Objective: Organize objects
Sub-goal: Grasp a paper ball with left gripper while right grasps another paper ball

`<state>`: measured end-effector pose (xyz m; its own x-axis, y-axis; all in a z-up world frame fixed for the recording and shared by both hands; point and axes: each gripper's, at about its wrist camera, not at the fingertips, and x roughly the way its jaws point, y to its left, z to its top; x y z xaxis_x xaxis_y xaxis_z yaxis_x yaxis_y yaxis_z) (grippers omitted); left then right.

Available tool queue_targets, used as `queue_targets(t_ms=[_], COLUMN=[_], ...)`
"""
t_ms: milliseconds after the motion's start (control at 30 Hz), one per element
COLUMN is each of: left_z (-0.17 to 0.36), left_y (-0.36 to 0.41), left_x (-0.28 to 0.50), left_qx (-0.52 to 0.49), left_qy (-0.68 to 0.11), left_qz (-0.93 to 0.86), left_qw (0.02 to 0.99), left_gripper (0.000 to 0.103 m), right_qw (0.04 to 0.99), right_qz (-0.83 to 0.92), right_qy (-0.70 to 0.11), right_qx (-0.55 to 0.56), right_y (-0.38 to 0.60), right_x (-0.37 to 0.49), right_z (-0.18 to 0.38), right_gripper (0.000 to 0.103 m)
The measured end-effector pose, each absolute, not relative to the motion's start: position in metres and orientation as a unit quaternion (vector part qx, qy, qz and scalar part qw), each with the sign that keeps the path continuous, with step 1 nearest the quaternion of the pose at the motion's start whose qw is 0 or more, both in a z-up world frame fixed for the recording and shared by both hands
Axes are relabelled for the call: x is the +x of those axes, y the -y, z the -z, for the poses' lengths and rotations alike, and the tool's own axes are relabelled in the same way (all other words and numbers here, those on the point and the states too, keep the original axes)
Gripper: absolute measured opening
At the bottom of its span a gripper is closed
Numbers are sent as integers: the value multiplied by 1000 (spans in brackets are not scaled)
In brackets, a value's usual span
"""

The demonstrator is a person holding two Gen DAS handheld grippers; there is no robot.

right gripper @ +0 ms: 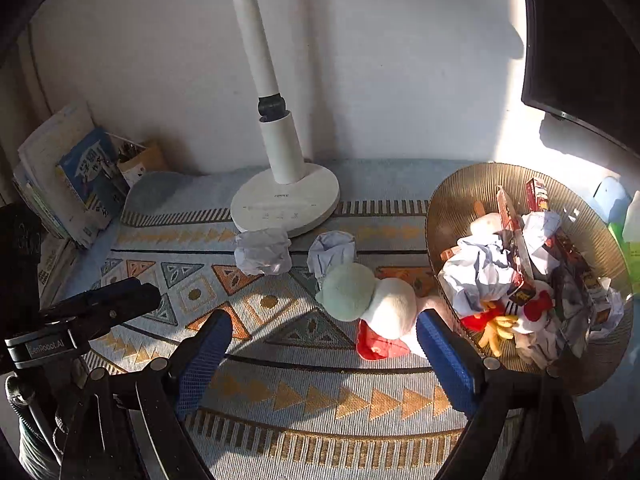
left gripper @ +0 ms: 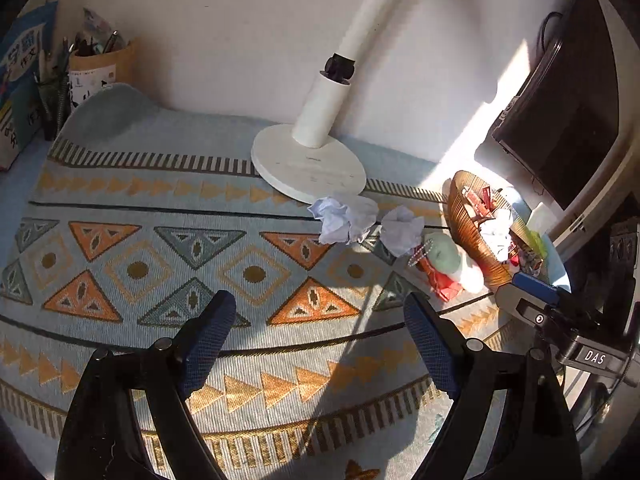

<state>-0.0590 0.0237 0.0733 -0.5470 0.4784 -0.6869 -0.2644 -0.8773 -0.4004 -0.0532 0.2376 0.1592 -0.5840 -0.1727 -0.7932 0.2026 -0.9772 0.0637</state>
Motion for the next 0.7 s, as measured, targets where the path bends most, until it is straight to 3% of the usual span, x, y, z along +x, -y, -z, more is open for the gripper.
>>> queue_targets(t_ms=[333,433,533,567,700], left_z=[-52,-42,-39,-39,-30], left_y=[-71,-93,-112,-115,-121], left_x=[-163,-173,-174,-176,-183], left_qx=[-493,-514,-504,-498,-519], left_qy=[151,102,40,39,57], left_qz=[-820,-805,-824,-830,-815], left_qw=[250,278,255,248,253], left_gripper=[85,85,85,85,83], right_qw=[127,132,134,133,122], right_qz=[831,820,818,820,829], right_qy=[-133,-147,-133,-135,-167], right_qx=[526,537,543,539,520], right_y=[-215,-215,-217,-216,-211], right_x=[-143,-152,-160,-160,-155], right_z=[-113,-98,-88,-87,-85], right_gripper=[91,90,81,74,67])
